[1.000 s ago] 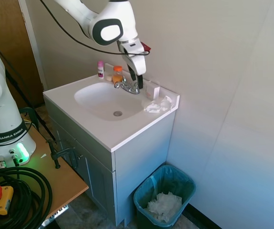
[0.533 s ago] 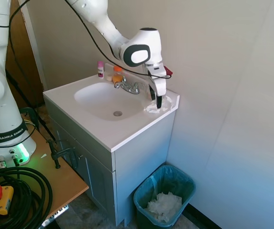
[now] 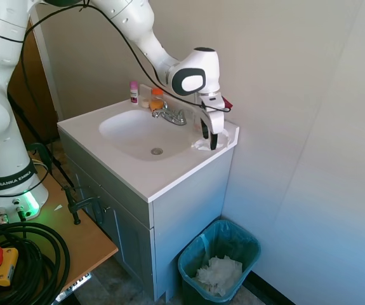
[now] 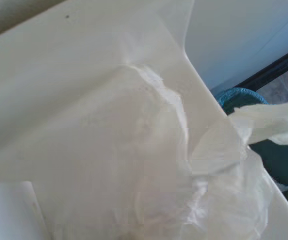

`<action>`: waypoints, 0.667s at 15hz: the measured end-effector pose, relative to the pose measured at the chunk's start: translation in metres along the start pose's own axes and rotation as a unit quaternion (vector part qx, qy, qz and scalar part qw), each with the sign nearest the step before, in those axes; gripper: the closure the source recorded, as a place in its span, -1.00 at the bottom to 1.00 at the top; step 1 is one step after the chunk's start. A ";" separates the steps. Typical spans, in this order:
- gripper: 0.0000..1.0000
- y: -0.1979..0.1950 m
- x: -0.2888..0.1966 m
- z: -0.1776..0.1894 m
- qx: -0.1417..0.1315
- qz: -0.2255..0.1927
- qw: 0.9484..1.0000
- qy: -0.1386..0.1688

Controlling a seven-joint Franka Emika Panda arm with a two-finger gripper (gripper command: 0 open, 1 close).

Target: Throw the tissue in the trash bin

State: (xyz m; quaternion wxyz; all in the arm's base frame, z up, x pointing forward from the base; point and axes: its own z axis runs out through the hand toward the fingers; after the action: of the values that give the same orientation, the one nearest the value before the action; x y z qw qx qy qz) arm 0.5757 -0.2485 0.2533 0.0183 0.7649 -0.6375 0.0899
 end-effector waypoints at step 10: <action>1.00 -0.010 -0.012 -0.005 0.007 -0.008 1.000 -0.020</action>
State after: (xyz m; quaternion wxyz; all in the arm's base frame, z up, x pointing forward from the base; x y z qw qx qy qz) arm 0.5826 -0.2343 0.2572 0.0004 0.7715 -0.6313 0.0787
